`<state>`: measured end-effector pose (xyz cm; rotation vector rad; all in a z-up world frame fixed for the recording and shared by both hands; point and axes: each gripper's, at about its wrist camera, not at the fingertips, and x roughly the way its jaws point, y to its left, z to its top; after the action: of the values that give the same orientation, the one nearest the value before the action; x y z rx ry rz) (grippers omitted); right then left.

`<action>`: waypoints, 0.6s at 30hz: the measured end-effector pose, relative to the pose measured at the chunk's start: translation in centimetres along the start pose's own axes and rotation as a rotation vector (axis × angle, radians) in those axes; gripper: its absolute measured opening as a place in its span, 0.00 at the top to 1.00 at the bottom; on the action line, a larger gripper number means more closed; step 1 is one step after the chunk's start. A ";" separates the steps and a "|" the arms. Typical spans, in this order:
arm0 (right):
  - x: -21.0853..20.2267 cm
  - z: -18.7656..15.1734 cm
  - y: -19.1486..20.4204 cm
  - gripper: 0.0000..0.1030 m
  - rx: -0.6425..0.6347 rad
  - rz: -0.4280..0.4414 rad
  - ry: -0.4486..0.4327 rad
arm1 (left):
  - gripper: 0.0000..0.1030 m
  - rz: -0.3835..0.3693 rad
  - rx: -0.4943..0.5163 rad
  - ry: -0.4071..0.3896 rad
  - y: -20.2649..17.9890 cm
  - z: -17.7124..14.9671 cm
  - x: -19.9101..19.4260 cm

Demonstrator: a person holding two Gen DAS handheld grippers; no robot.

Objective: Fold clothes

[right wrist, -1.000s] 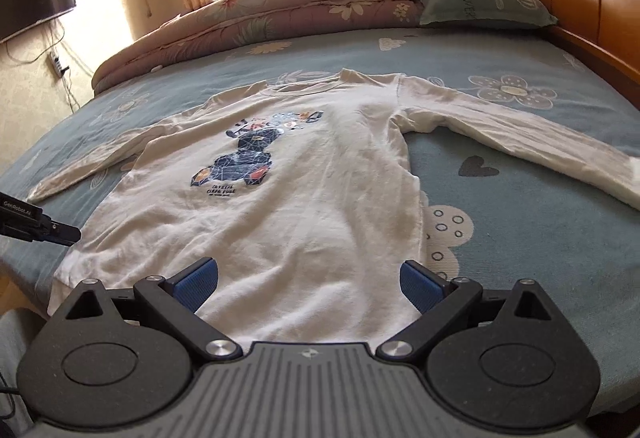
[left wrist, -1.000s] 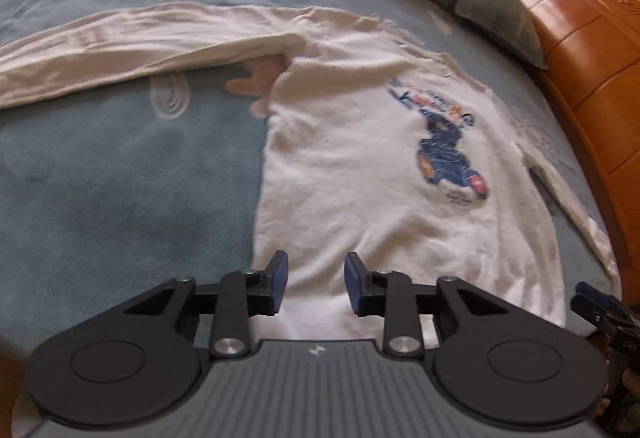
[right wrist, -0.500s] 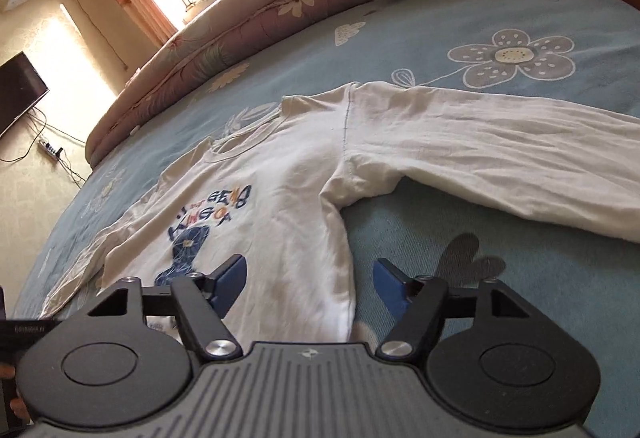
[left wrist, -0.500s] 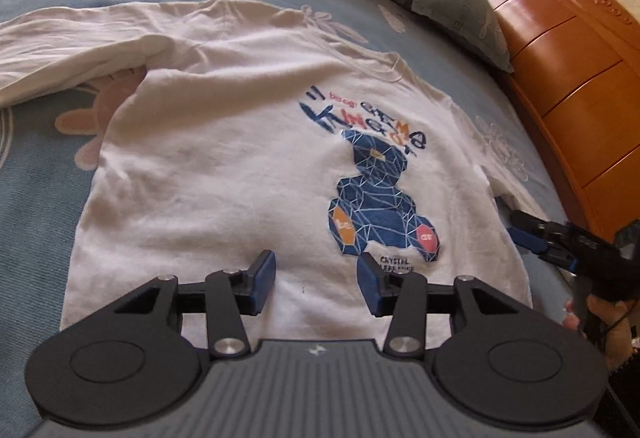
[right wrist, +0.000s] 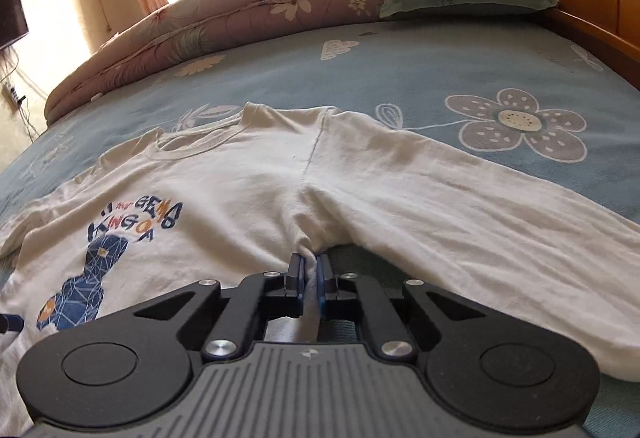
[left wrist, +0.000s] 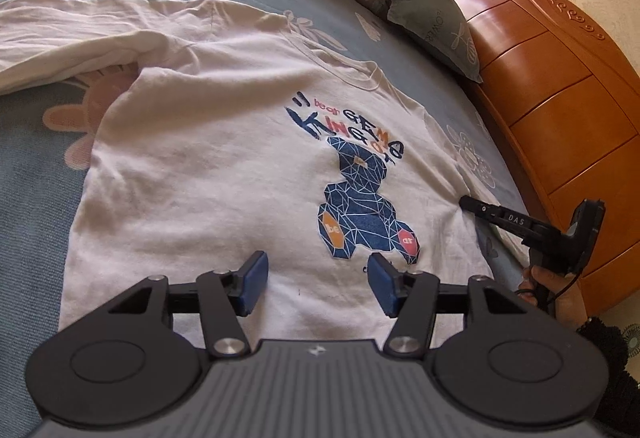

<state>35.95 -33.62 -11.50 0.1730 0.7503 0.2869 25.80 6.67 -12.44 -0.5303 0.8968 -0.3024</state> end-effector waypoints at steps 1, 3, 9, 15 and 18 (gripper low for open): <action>0.1 0.2 -0.5 0.90 0.015 0.000 0.008 | 0.45 0.010 0.003 0.000 0.0 0.2 -0.1; 0.2 0.6 -1.4 0.85 0.056 0.011 0.031 | 0.45 0.032 0.009 -0.001 0.0 0.6 -0.5; -4.0 -0.2 0.6 0.48 0.086 0.038 -0.017 | 0.39 0.130 0.152 -0.010 -1.6 1.2 -0.5; -5.3 -5.0 8.1 0.27 -0.199 0.077 0.078 | 0.37 0.278 0.447 0.029 -4.1 -2.4 0.1; -6.1 -8.4 8.7 0.23 -0.299 0.014 0.129 | 0.24 0.324 0.469 0.052 -2.7 -4.5 -2.0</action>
<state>24.21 -26.92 -11.40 -0.1248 0.8249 0.4227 20.91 3.91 -11.92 0.0583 0.9097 -0.2211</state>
